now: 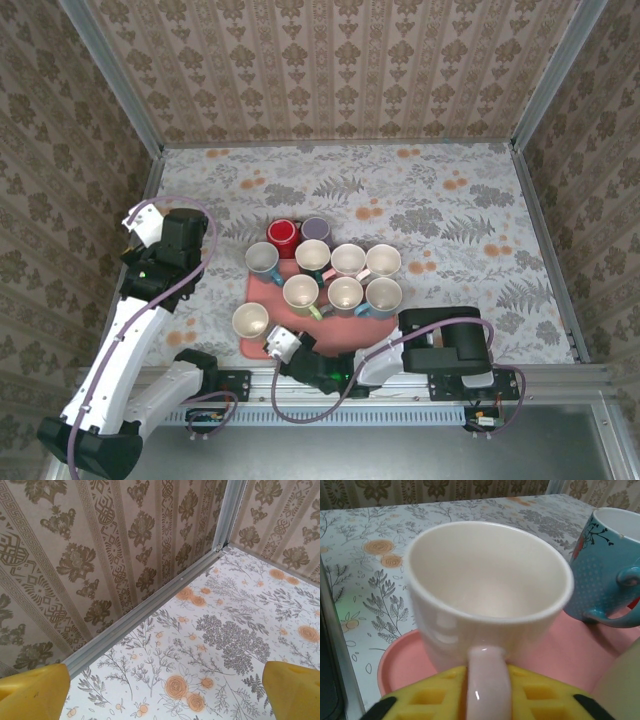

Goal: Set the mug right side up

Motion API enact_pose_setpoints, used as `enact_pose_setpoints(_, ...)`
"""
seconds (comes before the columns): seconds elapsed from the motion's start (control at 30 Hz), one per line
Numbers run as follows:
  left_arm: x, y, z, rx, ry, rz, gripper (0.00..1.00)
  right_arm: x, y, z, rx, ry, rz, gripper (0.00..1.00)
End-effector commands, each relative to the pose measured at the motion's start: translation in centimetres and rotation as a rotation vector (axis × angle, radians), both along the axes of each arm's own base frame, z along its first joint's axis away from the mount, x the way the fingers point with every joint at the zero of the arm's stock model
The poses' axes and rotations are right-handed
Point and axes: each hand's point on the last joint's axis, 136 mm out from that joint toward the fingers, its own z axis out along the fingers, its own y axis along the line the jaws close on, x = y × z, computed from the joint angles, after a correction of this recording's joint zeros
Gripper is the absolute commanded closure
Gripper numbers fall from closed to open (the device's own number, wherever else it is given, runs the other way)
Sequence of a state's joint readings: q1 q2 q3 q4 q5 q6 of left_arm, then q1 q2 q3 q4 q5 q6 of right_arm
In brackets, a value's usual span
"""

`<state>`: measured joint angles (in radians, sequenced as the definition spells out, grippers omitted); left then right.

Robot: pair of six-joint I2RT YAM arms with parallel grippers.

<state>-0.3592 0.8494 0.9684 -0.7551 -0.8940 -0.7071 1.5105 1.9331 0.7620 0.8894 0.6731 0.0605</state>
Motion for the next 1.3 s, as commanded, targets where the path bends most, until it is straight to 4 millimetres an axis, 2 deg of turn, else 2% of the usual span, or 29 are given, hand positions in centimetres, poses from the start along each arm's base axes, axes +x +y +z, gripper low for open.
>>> enact_pose_setpoints(0.0,-0.1,0.0,-0.3,0.012,0.006,-0.002,0.00,0.8,0.2,-0.3,0.004,0.005,-0.034,0.80)
enact_pose_setpoints(0.3,-0.1,0.0,-0.5,0.007,0.009,0.000,0.00,3.6,-0.5,0.6,0.034,0.014,-0.197,0.92)
enact_pose_setpoints(0.67,-0.1,-0.1,-0.7,-0.004,0.015,-0.005,0.00,6.1,-1.8,1.6,0.112,0.054,-0.339,0.93)
enact_pose_setpoints(0.7,0.0,-0.1,-0.7,-0.004,0.015,-0.005,0.00,6.2,-1.8,1.5,0.117,0.064,-0.340,0.91)
enact_pose_setpoints(0.8,-0.1,-0.2,-0.7,-0.004,0.017,-0.007,0.00,6.1,-1.4,1.3,0.116,0.079,-0.320,0.73)
enact_pose_setpoints(0.97,0.1,-0.3,-0.8,-0.001,0.019,-0.015,0.00,5.8,-1.0,1.6,0.115,0.082,-0.288,0.57)
enact_pose_setpoints(1.27,0.6,-0.7,-1.0,0.000,0.027,-0.042,0.00,5.1,-1.8,2.5,0.116,0.084,-0.247,0.46)
